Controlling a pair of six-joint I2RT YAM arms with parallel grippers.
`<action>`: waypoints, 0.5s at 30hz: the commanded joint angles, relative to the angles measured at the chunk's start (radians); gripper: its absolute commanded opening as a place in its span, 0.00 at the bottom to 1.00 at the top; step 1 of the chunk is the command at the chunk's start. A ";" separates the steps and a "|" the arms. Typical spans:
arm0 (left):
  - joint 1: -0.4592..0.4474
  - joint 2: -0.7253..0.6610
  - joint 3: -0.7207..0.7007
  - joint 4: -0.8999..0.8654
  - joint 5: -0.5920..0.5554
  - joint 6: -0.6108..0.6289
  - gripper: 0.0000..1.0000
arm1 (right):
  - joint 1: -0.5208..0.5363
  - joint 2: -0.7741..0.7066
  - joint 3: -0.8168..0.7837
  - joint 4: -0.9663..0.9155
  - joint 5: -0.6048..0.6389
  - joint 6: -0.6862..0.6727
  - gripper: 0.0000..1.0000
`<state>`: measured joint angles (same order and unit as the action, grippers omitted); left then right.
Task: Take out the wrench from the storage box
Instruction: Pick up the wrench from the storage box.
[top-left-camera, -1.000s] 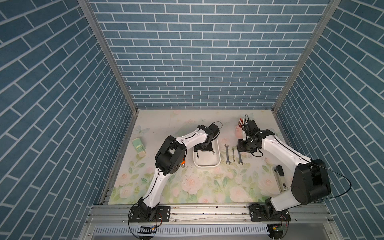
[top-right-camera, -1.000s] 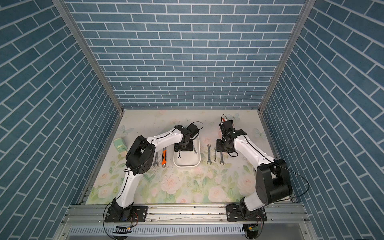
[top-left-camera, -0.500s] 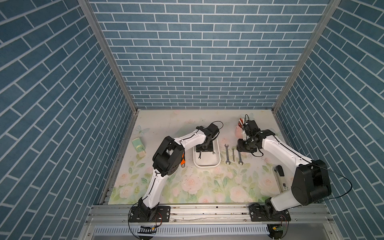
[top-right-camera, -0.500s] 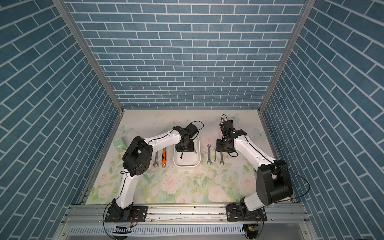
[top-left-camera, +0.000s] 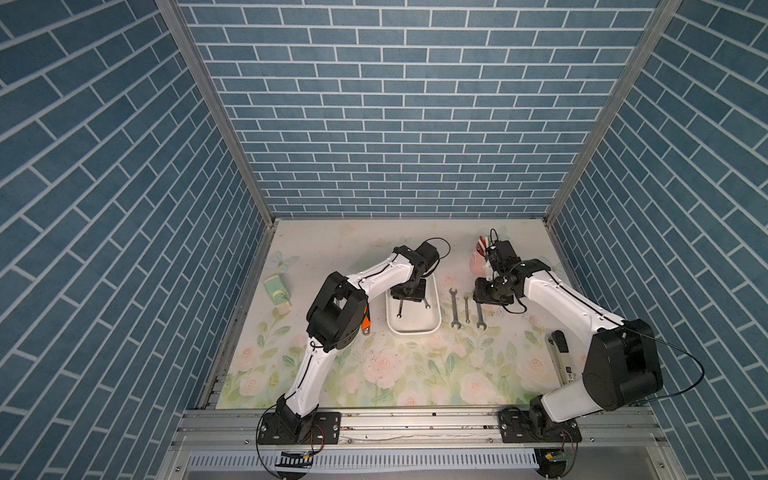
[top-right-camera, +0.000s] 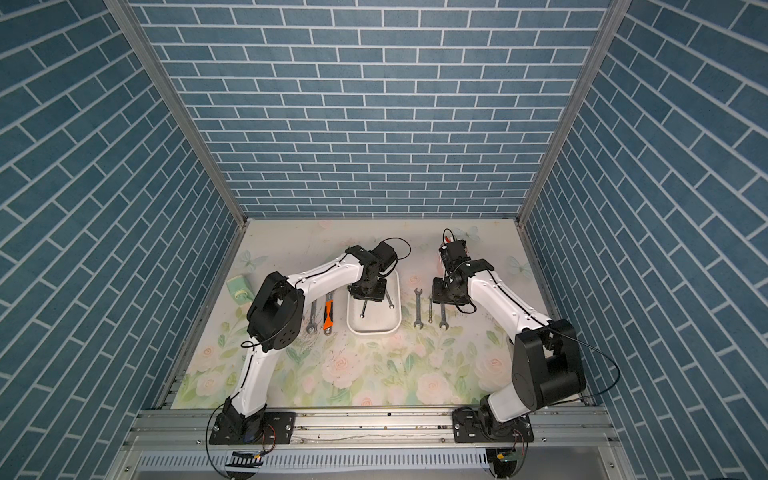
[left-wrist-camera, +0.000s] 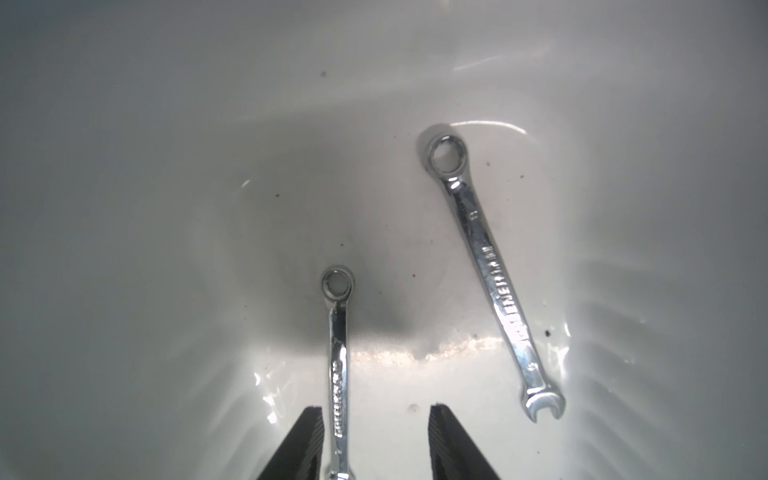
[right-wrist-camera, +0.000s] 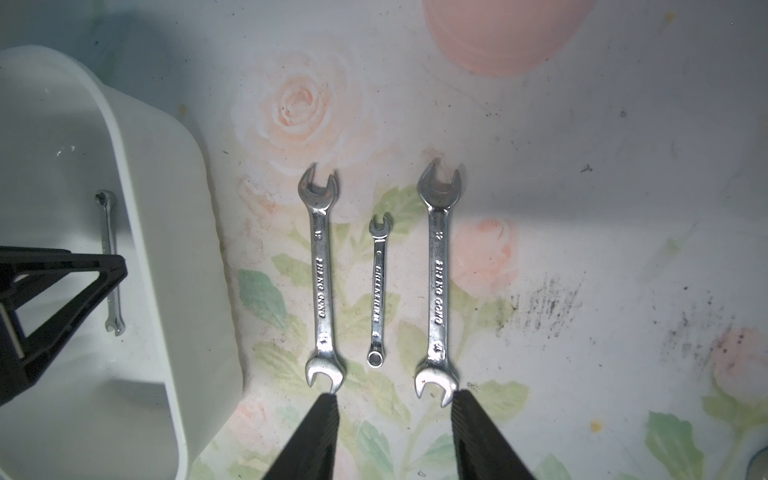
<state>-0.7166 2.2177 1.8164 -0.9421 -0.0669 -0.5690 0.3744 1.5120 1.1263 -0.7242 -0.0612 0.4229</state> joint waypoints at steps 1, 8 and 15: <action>0.010 0.042 0.012 -0.039 -0.024 0.019 0.44 | -0.005 -0.013 -0.007 -0.017 -0.003 0.027 0.48; 0.026 0.046 -0.052 0.005 -0.013 0.016 0.41 | -0.007 -0.007 -0.007 -0.018 0.002 0.023 0.48; 0.034 0.031 -0.128 0.067 0.044 0.018 0.26 | -0.006 -0.029 -0.027 -0.009 0.051 0.022 0.58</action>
<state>-0.6903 2.2250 1.7382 -0.8726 -0.0414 -0.5568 0.3729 1.5108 1.1194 -0.7216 -0.0479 0.4267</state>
